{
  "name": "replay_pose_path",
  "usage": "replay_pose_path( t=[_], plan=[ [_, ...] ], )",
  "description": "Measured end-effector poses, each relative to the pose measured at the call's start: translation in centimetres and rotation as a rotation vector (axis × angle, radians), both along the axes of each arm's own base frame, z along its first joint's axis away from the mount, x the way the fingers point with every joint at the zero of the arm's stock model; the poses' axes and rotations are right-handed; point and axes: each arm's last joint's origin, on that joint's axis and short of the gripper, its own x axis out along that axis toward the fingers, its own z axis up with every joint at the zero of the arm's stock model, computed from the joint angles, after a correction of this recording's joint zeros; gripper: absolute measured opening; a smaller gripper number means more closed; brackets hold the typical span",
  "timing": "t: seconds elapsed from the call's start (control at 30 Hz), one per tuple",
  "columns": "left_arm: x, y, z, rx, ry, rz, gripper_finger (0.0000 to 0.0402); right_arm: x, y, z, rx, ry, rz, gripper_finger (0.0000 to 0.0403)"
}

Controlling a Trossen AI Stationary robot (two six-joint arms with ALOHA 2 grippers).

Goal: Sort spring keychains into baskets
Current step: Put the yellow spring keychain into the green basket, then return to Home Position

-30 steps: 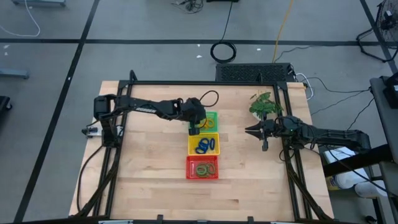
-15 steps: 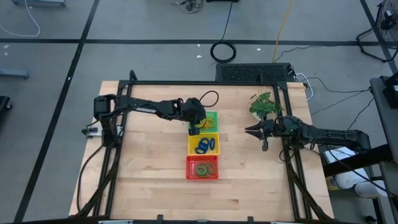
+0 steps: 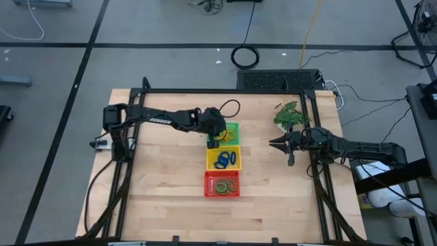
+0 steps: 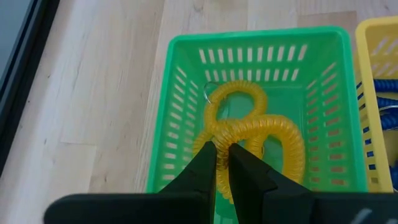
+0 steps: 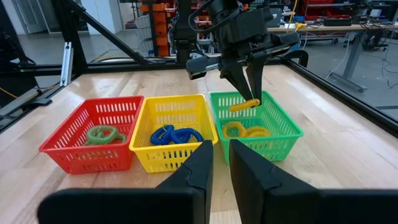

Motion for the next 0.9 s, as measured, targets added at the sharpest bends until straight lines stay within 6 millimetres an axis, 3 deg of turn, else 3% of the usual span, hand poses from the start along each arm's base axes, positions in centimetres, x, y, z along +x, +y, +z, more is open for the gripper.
replay_pose_path(
  t=[0.53, 0.9],
  plan=[
    [0.04, -0.11, 0.02, -0.067, -0.020, 0.019, 0.0042, 0.00, 0.00, 0.00, 0.000, 0.000, 0.000, 0.0039],
    [-0.02, -0.12, 0.01, -0.108, -0.028, 0.070, 0.0150, 0.00, 0.00, 0.00, 0.000, 0.000, 0.000, 0.0039]
  ],
)
